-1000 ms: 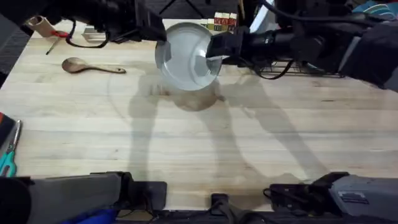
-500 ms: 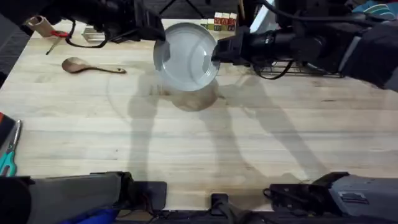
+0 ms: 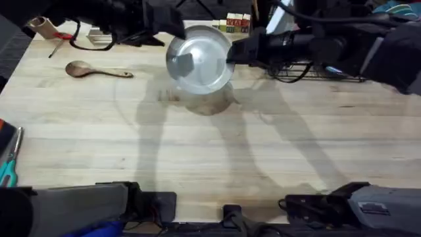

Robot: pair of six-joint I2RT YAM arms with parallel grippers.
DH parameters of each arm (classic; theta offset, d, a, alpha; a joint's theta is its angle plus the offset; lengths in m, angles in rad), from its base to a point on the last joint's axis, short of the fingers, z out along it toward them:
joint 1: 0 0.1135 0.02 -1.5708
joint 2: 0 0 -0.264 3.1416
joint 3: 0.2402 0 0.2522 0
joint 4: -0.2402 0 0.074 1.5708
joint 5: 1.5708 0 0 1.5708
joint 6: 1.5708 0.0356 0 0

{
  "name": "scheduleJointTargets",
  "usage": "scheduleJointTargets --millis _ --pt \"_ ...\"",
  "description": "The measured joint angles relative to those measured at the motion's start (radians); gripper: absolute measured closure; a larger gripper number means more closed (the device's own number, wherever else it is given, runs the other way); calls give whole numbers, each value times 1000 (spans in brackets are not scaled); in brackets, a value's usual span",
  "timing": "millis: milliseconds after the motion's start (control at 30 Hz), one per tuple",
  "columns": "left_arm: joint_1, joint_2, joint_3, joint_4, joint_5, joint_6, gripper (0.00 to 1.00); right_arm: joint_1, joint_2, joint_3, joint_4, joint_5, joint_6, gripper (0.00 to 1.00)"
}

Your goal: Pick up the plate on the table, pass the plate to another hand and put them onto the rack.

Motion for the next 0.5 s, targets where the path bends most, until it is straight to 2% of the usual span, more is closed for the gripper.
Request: scheduleJointTargets --millis 33,100,233,500 --pt "0 0 0 0 0 0 94 -9 0 4 -7 0 -1 972" --pt "0 0 0 0 0 -5 13 -33 0 27 -32 1 -9 972" --pt "0 0 0 0 -1 -5 6 -79 0 106 -112 18 -31 972" --pt "0 0 0 0 -11 -5 5 -129 0 296 -310 140 -149 972"
